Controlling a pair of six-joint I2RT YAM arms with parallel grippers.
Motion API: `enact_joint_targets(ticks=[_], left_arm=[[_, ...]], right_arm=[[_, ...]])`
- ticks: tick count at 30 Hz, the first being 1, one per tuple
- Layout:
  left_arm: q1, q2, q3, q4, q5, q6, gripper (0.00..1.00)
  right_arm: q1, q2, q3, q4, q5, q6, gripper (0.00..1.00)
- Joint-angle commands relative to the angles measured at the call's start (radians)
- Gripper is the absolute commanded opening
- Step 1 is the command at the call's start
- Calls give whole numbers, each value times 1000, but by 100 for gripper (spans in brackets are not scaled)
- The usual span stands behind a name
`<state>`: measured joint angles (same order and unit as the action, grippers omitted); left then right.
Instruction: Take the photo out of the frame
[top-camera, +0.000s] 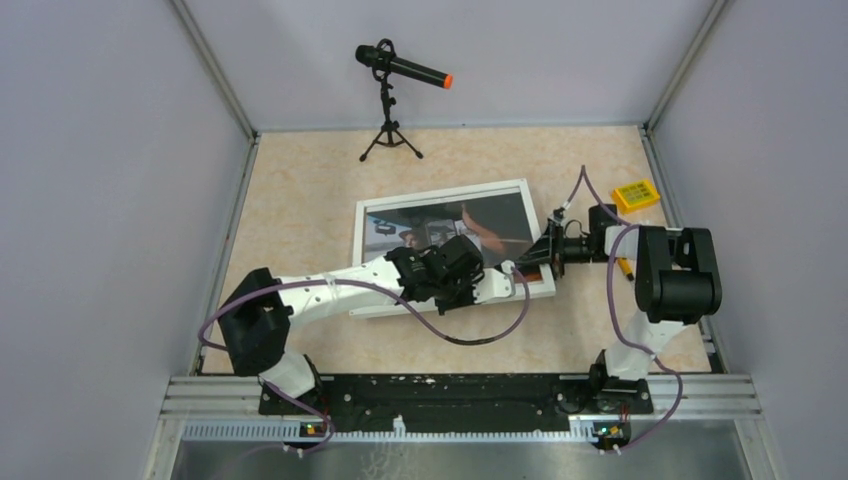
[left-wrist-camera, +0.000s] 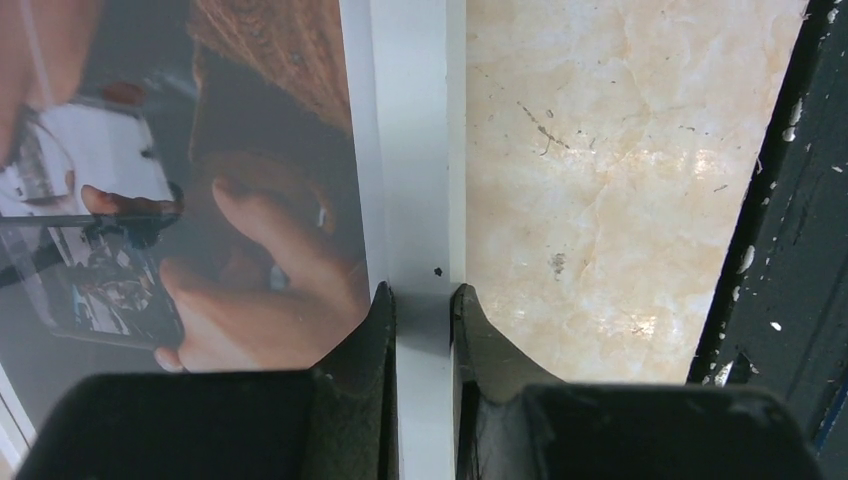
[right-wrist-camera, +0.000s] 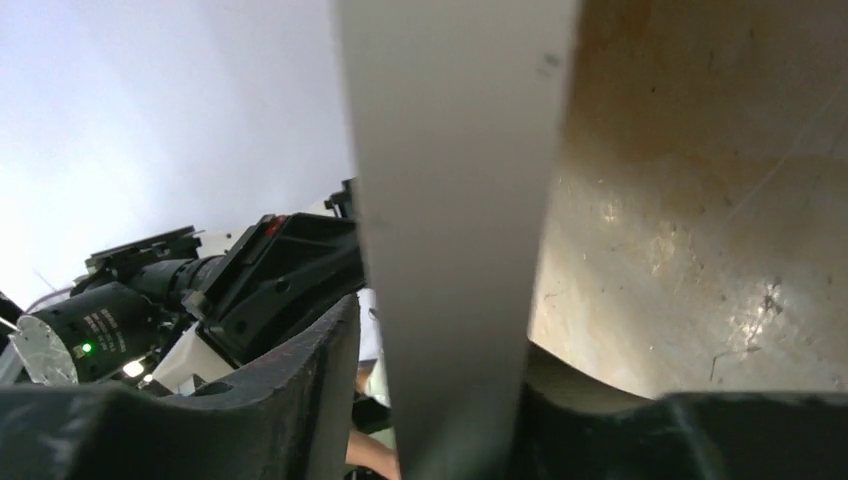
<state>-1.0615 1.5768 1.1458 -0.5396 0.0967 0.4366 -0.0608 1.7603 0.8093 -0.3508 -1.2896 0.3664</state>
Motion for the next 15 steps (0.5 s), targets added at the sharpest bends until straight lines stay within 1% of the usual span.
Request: enact_joint_targets(ticks=[1, 2, 3, 4, 5, 6, 7, 8, 9, 11, 14, 15], left_arm=[[-2, -95, 11, 141, -81, 56, 7], [-1, -102, 12, 126, -104, 60, 16], [-1, -111, 10, 115, -131, 69, 21], [5, -121, 10, 101, -138, 85, 28], [15, -136, 13, 84, -131, 96, 42], [30, -155, 16, 67, -115, 103, 59], [48, -173, 22, 56, -104, 99, 73], [67, -193, 33, 35, -67, 90, 83], [92, -207, 49, 5, -36, 77, 90], [148, -243, 85, -33, -5, 44, 98], [240, -296, 131, -64, 26, -10, 99], [276, -311, 145, -72, 29, -29, 99]], right_arm=[[0, -100, -27, 98, -63, 119, 34], [-2, -109, -24, 75, -56, 114, 26], [-6, -118, -17, 50, -54, 104, 20], [-11, -124, -9, 17, -50, 88, 11], [-16, -128, 8, -31, -42, 61, 1], [-22, -133, 29, -88, -31, 22, 0], [-28, -137, 58, -156, -17, -24, 0], [-36, -141, 89, -219, -7, -69, 0], [-44, -144, 120, -294, -1, -124, 0], [-51, -143, 200, -469, 25, -267, 0], [-51, -102, 371, -807, 88, -586, 0], [-52, -86, 428, -900, 112, -668, 0]])
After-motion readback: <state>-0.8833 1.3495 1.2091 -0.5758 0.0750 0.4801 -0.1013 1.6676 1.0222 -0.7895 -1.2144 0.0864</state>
